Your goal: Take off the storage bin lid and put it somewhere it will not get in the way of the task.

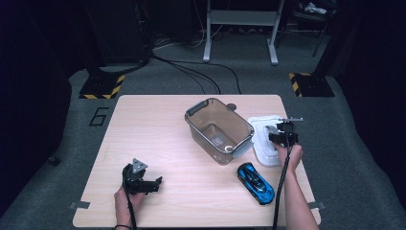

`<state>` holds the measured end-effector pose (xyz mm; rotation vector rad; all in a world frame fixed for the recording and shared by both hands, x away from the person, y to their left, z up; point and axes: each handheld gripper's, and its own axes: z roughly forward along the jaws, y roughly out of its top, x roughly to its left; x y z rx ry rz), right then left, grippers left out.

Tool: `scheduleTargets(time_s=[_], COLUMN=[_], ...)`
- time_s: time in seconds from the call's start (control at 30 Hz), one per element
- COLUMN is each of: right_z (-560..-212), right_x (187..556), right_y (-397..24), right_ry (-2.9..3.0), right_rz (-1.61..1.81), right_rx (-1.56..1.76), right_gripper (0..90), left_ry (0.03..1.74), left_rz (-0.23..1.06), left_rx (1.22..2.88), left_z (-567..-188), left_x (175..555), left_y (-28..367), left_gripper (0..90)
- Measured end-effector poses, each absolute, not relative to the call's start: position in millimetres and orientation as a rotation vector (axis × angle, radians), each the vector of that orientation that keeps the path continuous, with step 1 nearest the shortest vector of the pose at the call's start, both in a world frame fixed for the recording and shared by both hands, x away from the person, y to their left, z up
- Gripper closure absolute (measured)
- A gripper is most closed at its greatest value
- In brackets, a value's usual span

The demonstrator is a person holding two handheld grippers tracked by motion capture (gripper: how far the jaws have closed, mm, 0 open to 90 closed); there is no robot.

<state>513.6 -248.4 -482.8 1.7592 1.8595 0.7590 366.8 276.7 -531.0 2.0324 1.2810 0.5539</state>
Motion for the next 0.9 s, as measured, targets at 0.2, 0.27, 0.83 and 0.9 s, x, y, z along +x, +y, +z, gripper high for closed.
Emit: scheduleTargets(time_s=[0.2,0.27,0.83,0.9], right_z=[-469,-464,-444,-443], right_x=[504,498,447,442], right_y=[-250,-250,-237,-234], right_ry=[1.932,1.962,2.216,2.237], right_rz=[0.806,0.838,0.930,0.934], right_rx=[1.704,1.678,1.452,1.421], right_gripper=[35.8,28.8,0.0,0.0], left_ry=[1.280,1.283,1.279,1.279], left_rz=[0.555,0.555,0.554,0.554], left_rx=[2.032,2.029,2.032,2.031], left_z=[-531,-531,-531,-531], left_x=[367,367,367,367], left_y=[277,276,277,277], left_gripper=[2.2,2.3,2.4,2.4])
